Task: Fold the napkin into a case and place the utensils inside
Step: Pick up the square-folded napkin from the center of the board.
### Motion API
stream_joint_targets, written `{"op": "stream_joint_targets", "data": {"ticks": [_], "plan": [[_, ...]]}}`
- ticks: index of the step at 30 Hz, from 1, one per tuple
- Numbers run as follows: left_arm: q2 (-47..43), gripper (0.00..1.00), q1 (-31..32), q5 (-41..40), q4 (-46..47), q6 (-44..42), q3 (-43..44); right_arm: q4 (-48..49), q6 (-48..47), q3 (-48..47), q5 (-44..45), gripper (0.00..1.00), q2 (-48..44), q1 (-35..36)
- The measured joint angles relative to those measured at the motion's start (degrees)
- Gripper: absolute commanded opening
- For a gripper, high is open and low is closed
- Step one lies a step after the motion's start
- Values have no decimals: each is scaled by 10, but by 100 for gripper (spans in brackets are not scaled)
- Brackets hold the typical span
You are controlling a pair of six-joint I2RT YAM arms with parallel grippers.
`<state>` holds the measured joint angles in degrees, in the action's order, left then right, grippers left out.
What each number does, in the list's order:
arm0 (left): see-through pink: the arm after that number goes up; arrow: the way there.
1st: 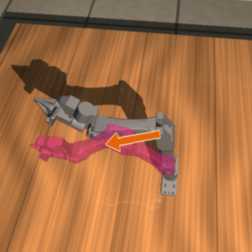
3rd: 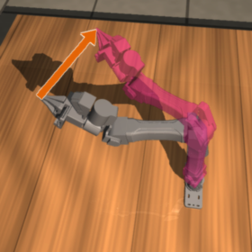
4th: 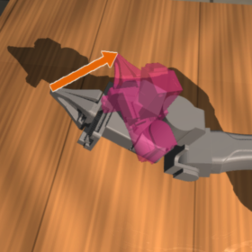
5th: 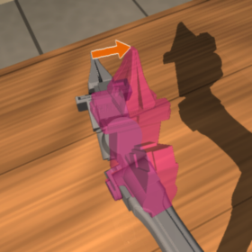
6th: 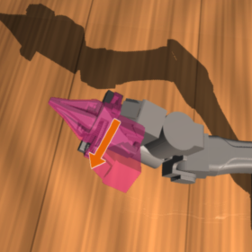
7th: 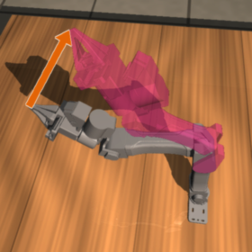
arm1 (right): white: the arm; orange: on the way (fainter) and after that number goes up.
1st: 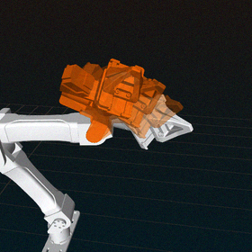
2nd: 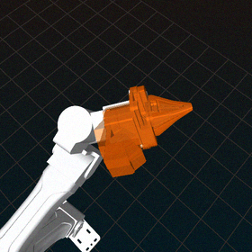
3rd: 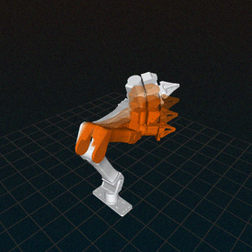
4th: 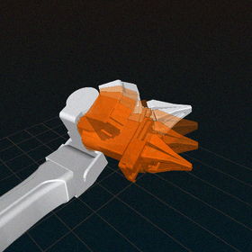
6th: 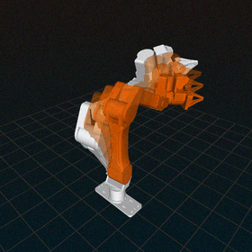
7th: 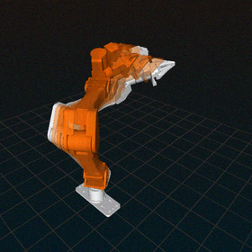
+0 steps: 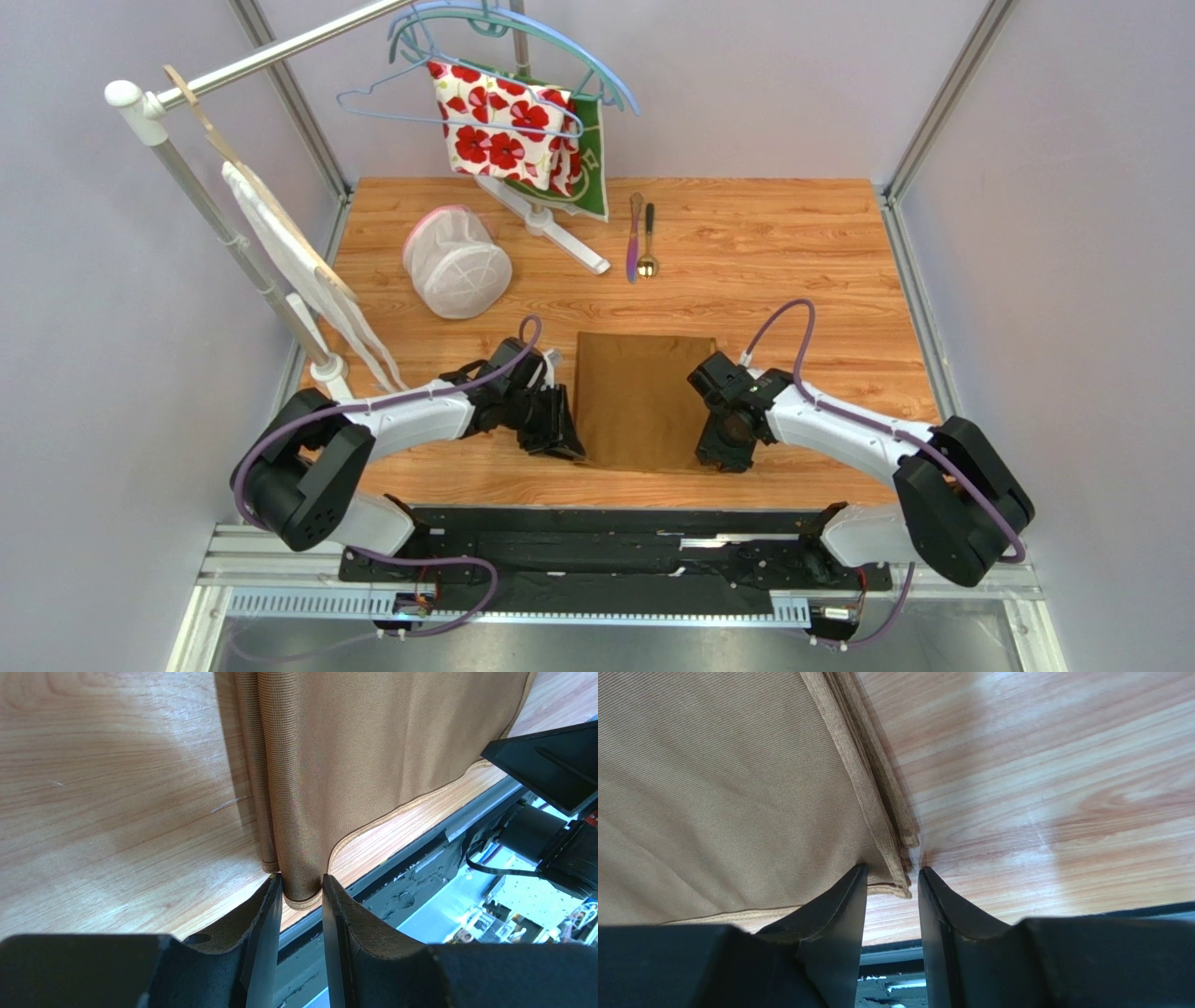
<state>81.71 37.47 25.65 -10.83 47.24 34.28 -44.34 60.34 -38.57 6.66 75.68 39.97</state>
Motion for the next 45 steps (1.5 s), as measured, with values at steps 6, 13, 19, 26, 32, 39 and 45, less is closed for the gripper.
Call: {"op": "stream_joint_targets", "data": {"ticks": [6, 13, 19, 26, 32, 39, 45], "plan": [[-8, 36, 0, 0, 0, 0, -3, 27, 14, 15, -6, 23, 2, 1], [-17, 53, 0, -2, -4, -1, -3, 43, 22, 20, -9, 6, -6, 2], [-22, 56, 0, -2, -9, 1, -3, 40, 23, 22, -8, 8, -15, 4], [-2, 41, 10, -2, -10, 5, -3, 25, 22, 26, -7, 8, -37, 4], [2, 38, 18, -2, -9, 9, -3, 20, 22, 26, -7, 6, -38, 4], [18, 0, 21, 7, -4, 26, -3, 19, 22, 26, -8, 0, -38, 4], [-15, 0, 22, -3, -38, 24, 13, -5, 14, 22, -9, 0, -66, 4]]}}
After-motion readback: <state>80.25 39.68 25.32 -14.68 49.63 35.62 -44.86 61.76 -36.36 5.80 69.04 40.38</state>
